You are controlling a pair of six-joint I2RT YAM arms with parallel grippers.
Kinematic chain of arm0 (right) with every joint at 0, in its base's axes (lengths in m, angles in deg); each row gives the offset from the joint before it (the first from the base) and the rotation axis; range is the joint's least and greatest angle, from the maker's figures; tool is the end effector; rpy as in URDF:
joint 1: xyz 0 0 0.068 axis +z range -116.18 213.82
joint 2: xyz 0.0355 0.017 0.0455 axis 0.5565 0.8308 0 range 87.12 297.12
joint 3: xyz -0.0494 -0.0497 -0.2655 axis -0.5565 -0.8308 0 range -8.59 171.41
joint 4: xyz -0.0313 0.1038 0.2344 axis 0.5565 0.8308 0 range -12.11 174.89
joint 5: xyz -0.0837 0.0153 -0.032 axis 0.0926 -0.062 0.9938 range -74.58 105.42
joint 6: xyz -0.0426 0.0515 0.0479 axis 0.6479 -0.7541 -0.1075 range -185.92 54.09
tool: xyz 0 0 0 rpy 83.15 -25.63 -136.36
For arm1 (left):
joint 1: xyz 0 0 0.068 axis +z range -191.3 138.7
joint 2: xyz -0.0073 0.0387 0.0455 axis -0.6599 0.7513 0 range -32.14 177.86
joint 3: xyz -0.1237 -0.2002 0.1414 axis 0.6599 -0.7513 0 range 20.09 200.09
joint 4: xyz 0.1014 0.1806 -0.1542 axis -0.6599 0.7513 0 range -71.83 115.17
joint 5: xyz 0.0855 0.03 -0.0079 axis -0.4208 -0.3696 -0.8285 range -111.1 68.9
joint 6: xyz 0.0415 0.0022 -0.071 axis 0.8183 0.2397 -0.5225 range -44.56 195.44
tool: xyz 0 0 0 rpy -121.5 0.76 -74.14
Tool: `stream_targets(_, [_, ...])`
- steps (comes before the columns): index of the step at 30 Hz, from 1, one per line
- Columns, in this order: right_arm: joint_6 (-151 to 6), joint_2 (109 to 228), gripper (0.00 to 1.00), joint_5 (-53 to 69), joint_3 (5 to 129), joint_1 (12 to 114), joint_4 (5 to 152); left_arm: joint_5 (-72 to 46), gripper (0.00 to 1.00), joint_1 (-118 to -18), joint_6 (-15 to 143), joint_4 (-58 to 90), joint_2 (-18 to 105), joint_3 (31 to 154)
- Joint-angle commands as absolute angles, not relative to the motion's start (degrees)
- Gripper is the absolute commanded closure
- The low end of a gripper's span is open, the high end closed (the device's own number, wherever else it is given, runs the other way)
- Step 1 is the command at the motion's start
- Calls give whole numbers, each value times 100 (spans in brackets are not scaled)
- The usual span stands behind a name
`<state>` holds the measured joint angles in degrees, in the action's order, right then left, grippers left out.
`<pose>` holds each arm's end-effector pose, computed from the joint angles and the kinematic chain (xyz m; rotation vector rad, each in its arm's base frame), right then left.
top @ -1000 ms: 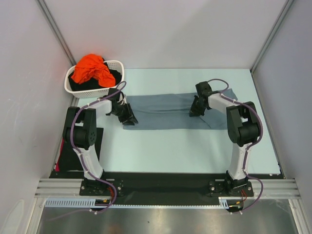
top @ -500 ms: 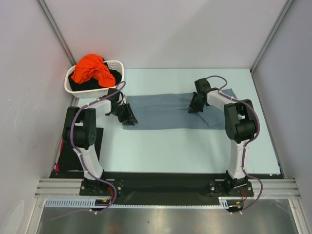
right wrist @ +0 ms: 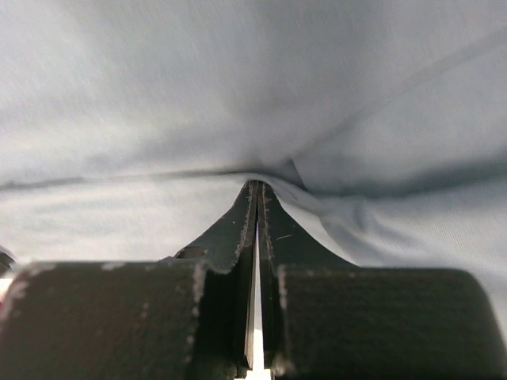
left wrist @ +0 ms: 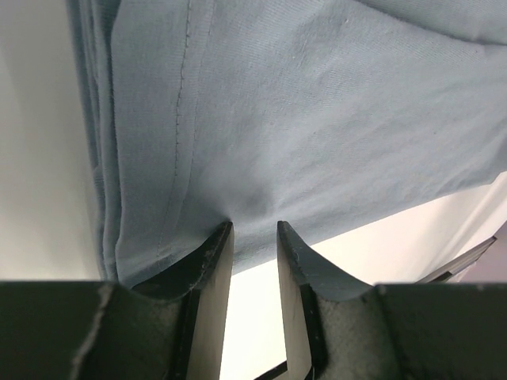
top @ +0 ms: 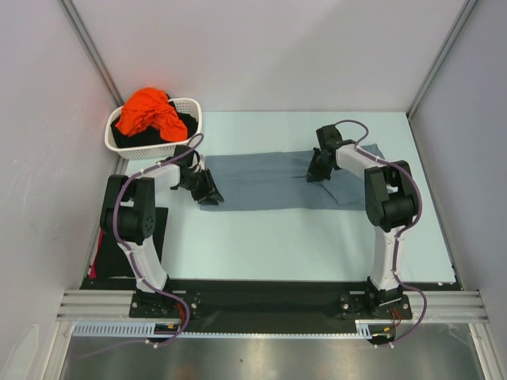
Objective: Fold and stack the t-shirts
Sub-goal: Fold the tshirt
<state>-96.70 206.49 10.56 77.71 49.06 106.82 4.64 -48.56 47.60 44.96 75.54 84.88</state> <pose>0.4363 0.1253 0.1354 0.3367 2.6797 0.3689 0.3598 -0.0772 0.1164 -0.3927 2.8152 -0.7721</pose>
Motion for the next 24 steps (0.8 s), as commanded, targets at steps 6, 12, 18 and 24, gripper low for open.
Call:
stream_targets(6, [-9448,19645,100,1296,7060,4902,10725,263,65,-4841,4933,4603,7465,8354])
stream_targets(12, [-9413,19838,100,1366,7051,4858,10663,334,65,-4841,4933,4647,7587,8398])
stream_targets(18, [-9369,20242,100,1507,7332,4814,10628,307,65,-4841,4986,4700,7640,8451])
stream_targets(24, [-9176,20656,100,1542,7903,4814,10689,149,65,-4841,5039,4788,7649,8407])
